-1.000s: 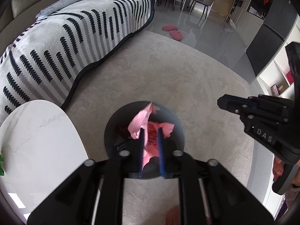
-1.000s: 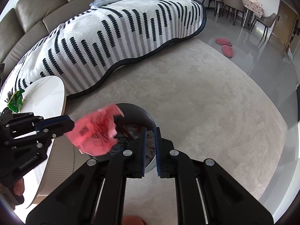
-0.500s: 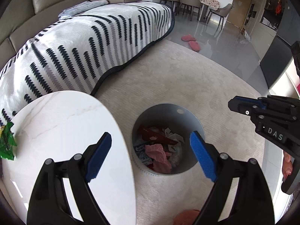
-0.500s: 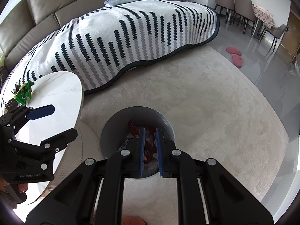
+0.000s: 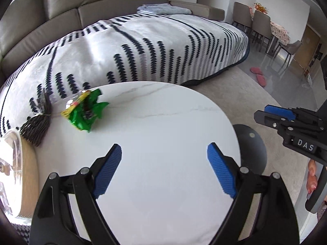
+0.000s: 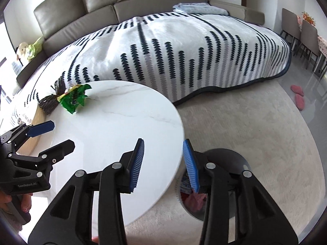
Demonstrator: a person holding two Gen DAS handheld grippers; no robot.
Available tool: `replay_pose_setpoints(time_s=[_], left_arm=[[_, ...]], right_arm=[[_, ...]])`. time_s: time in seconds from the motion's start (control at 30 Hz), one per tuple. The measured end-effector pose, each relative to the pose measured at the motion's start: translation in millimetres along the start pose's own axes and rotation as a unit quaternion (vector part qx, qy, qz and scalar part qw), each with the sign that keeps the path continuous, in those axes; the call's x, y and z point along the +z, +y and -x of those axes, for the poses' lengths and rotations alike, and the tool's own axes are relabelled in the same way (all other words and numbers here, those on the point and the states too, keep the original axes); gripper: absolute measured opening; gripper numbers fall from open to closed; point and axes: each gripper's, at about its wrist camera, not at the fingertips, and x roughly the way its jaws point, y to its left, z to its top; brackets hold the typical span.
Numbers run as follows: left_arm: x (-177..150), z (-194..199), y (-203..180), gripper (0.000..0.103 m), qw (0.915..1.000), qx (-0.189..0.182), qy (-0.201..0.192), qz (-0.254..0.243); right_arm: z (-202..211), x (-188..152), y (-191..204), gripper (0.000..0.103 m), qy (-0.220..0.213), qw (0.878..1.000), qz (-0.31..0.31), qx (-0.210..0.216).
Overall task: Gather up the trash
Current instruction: 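Move both tools back over the table toward the snack wrapper and mop head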
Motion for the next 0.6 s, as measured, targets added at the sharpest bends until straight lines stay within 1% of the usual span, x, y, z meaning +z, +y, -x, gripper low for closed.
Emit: replay_pose_setpoints(time_s=[0.17, 0.33, 0.47, 0.6], left_arm=[[-16, 23, 58, 0.086, 0.9979, 0.037, -0.007, 0.052], [-33, 47, 110, 0.086, 0.9929, 0.068, -0.014, 0.096], [-47, 64, 141, 0.086, 0.9883, 0.088, -0.02, 0.123], [-59, 75, 167, 0.086, 0.9839, 0.101, -0.022, 0.146]], right_arm=[[-20, 22, 65, 0.04, 0.0, 0.998, 0.039, 0.044], [-44, 42, 132, 0.04, 0.002, 0.994, 0.075, 0.083], [-68, 54, 183, 0.04, 0.01, 0.989, 0.1, 0.104], [-92, 63, 223, 0.04, 0.018, 0.987, 0.119, 0.11]])
